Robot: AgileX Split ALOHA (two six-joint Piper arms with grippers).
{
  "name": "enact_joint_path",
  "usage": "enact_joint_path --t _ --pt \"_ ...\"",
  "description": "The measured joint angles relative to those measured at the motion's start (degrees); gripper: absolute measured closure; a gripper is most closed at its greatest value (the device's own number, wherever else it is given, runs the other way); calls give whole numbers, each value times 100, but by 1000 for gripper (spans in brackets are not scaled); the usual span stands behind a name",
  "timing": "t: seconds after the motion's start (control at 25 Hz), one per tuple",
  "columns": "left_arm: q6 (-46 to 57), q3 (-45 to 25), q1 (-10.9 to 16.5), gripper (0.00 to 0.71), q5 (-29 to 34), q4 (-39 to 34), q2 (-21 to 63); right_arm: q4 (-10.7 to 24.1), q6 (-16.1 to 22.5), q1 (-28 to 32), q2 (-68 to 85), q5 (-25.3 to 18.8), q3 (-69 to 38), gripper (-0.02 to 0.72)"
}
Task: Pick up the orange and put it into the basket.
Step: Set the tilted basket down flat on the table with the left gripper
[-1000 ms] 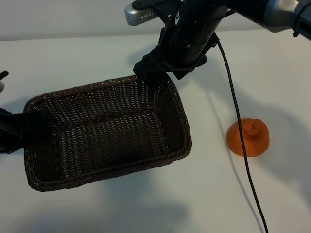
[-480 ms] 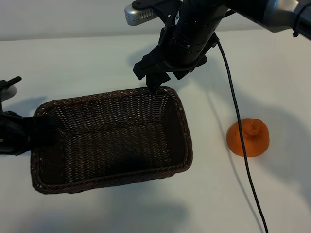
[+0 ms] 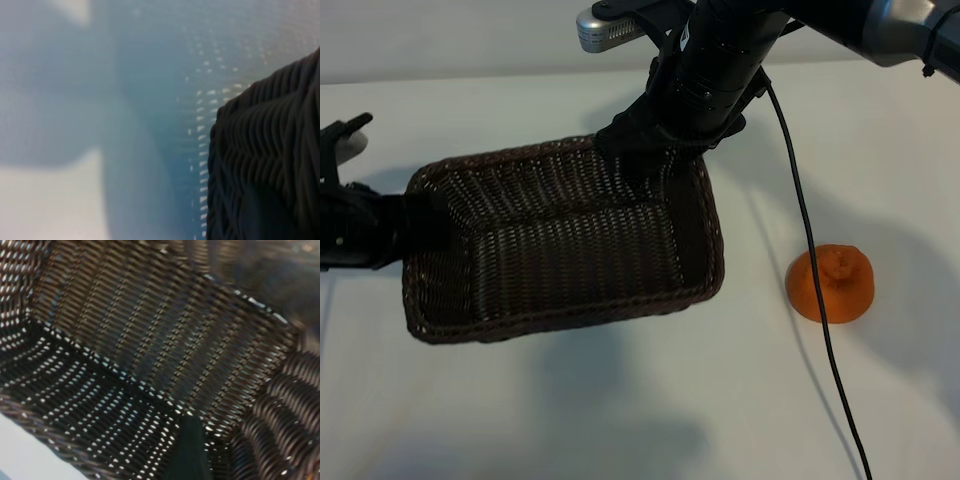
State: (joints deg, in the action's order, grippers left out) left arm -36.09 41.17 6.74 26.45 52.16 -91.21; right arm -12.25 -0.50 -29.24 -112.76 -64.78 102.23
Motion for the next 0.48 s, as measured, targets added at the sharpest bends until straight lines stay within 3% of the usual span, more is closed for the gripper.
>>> enact_joint_path --t 0.48 --pt "-108 684 -8 555 253 -11 -729 -7 0 0 0 5 0 110"
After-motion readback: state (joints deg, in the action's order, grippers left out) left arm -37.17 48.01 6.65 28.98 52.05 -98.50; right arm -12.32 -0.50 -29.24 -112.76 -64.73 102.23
